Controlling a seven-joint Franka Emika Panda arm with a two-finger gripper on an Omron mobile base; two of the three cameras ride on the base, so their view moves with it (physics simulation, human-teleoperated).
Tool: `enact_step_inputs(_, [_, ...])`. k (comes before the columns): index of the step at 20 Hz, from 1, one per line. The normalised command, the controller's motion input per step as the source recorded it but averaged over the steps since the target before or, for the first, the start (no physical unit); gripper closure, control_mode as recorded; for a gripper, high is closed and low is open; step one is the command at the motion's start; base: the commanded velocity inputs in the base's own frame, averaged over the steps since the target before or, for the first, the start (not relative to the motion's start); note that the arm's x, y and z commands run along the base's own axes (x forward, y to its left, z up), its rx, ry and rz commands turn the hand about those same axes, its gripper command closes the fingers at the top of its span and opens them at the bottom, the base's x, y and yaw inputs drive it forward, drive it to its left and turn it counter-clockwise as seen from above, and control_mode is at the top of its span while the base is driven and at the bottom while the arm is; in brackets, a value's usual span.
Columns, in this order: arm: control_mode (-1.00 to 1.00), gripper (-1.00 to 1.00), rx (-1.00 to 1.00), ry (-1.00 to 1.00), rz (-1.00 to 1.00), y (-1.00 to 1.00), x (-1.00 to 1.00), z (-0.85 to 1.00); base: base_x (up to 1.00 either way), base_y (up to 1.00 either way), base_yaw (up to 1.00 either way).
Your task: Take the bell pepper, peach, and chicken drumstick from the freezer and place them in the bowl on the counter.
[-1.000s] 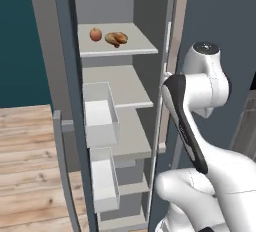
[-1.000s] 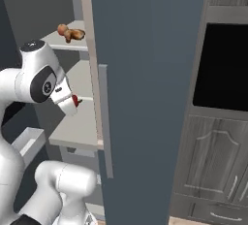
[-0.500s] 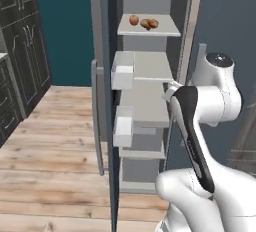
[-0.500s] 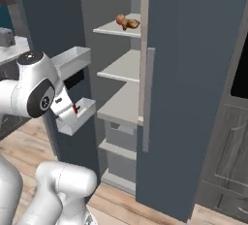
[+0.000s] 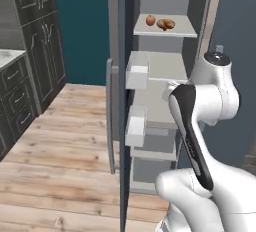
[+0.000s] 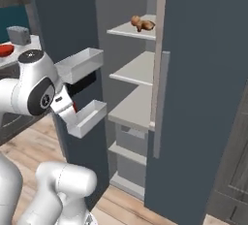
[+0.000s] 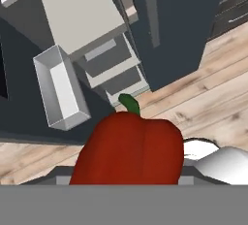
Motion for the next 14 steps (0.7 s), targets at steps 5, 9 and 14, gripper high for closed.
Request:
enact_step_inputs(5, [1.0,1.0,0.0,0.0,0.0,0.0,0.0,0.0,-0.57,0.0,0.74])
enact_step_inputs(9, [1.0,1.0,0.0,0.0,0.0,0.0,0.0,0.0,-0.14,0.06,0.84])
enact_step_inputs(14, [1.0,1.0,0.0,0.0,0.0,0.0,0.0,0.0,0.0,0.27,0.88])
